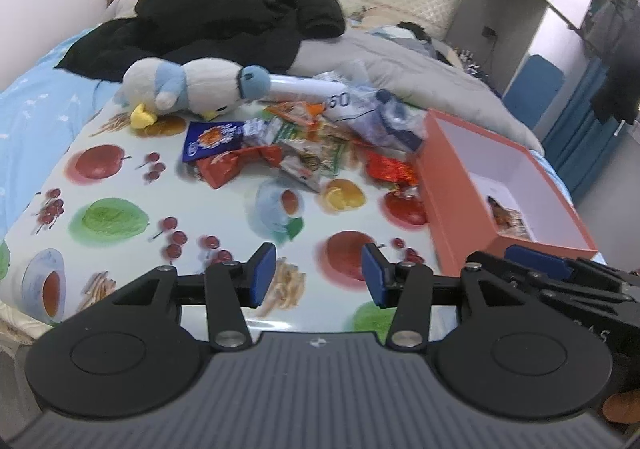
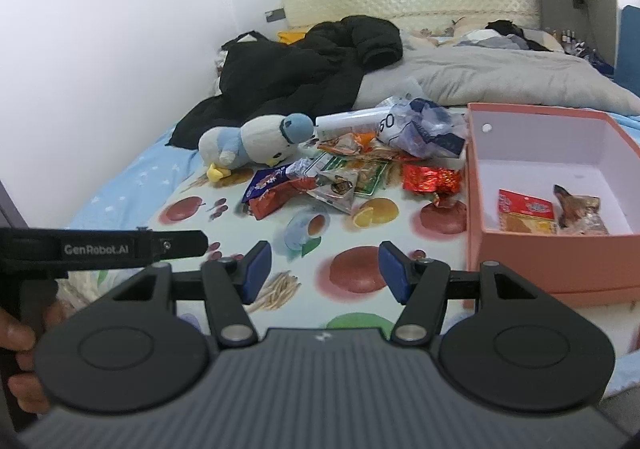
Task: Organize snacks
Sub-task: 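Withdraw both tools from the box back toward the snack pile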
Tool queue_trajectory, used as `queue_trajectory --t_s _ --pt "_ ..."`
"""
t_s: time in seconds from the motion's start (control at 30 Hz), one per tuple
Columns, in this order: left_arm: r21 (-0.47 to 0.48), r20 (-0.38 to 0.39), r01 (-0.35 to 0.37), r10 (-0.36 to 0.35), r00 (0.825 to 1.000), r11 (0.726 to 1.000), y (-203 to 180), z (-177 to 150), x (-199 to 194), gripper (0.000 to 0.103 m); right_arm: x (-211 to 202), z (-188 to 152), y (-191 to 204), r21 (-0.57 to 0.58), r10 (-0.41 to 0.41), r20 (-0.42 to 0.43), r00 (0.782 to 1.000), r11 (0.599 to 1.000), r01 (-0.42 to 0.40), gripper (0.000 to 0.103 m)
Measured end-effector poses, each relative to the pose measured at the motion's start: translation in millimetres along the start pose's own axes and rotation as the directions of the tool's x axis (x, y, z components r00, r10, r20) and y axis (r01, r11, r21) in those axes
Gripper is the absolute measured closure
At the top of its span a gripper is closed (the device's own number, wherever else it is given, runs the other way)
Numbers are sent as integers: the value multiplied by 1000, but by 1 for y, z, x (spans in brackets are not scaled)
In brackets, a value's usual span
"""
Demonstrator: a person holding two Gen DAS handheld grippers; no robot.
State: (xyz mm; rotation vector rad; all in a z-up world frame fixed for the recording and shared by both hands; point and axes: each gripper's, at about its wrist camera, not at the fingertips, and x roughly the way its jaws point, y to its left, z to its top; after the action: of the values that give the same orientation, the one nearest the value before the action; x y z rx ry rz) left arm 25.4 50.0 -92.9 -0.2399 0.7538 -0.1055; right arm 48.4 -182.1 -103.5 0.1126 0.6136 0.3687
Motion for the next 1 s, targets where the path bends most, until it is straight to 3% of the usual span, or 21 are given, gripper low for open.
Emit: queue_trajectory --t_s 0.2,0.4,0.73,1.0 --pt "-8 -31 -31 31 999 999 25 9 43 50 38 2 -3 -2 6 -38 999 1000 -6 41" --pt "-73 -42 -51 48 998 996 49 14 97 50 86 -2 -11 -8 -1 -73 997 1000 0 41" --pt "-18 -118 -81 78 990 997 79 28 185 50 177 -6 -19 -32 -30 -146 989 999 26 42" --pt "20 -110 -137 138 984 990 95 46 237 50 238 0 -21 -91 -34 -161 986 996 20 43"
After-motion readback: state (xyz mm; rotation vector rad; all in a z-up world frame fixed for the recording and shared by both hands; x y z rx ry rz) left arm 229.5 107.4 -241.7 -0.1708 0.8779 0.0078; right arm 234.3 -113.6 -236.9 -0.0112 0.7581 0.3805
